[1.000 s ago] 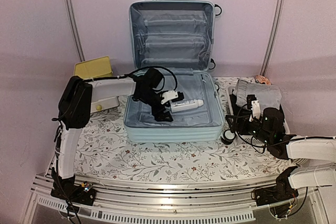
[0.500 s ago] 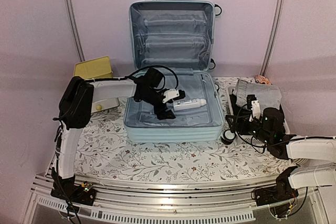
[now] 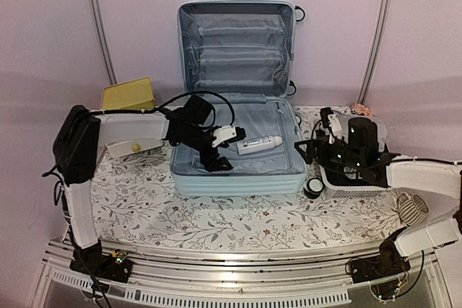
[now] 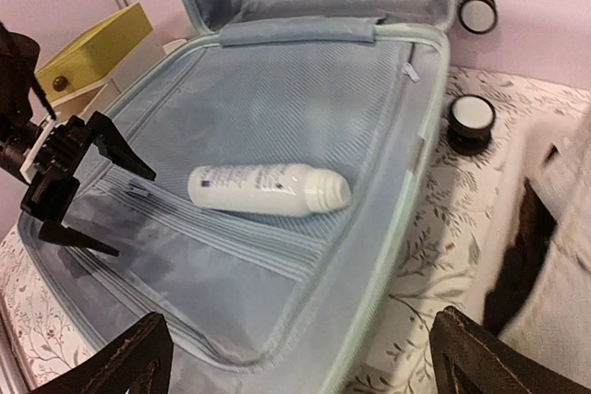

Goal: Open, take out, and arrange the luggage
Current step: Pick up the makeup from the center of the board.

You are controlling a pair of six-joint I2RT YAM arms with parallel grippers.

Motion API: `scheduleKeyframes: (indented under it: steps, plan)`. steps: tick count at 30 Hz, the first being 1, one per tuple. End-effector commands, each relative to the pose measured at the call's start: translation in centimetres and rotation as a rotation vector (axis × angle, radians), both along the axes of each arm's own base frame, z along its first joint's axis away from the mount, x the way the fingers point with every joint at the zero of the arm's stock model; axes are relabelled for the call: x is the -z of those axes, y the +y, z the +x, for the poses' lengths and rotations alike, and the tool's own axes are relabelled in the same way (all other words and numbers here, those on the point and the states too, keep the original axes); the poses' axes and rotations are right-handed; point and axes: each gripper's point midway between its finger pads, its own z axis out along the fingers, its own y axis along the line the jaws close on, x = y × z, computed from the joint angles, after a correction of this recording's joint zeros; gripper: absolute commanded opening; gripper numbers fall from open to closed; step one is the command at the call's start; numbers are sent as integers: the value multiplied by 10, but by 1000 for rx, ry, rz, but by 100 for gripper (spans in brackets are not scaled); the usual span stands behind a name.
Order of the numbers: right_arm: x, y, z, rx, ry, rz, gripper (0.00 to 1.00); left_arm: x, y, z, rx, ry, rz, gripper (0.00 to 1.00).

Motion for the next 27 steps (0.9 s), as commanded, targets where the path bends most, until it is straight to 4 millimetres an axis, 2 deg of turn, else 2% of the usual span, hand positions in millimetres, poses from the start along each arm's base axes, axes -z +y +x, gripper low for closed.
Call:
scheduleKeyframes:
  steps: [1, 2, 3, 4, 6, 8, 10, 12, 15, 17, 20, 24, 27]
  plan:
    - [-12, 42, 12, -197, 91, -97, 99, -52, 4, -15, -42, -56, -90, 89]
    - [-13, 56, 18, -251, 102, -139, 100, -55, 8, -19, -58, -50, -98, 89]
    - [-17, 68, 15, -320, 105, -179, 99, -61, 10, -21, -70, -50, -107, 89]
    - [-3, 81, 14, -403, 117, -267, 99, -65, 13, -23, -85, -48, -113, 89]
    - [18, 95, 17, -474, 153, -429, 100, -74, 19, -24, -126, -54, -128, 89]
    - [43, 102, 22, -532, 208, -609, 100, -83, 24, -24, -162, -64, -145, 89]
    - [71, 98, 22, -613, 289, -772, 100, -97, 28, -24, -198, -81, -183, 89]
    - [86, 94, 28, -654, 333, -870, 99, -107, 31, -26, -227, -84, -222, 89]
    - [85, 92, 50, -647, 290, -968, 97, -119, 38, -32, -268, -83, -277, 89]
    - [76, 99, 60, -657, 235, -973, 97, -121, 44, -36, -299, -80, -297, 90]
    - [66, 110, 65, -698, 184, -954, 98, -126, 52, -43, -326, -84, -327, 90]
    - [61, 105, 72, -743, 94, -1052, 98, -130, 61, -47, -363, -90, -341, 90]
    - [49, 107, 85, -761, -14, -1097, 99, -136, 68, -47, -406, -94, -365, 90]
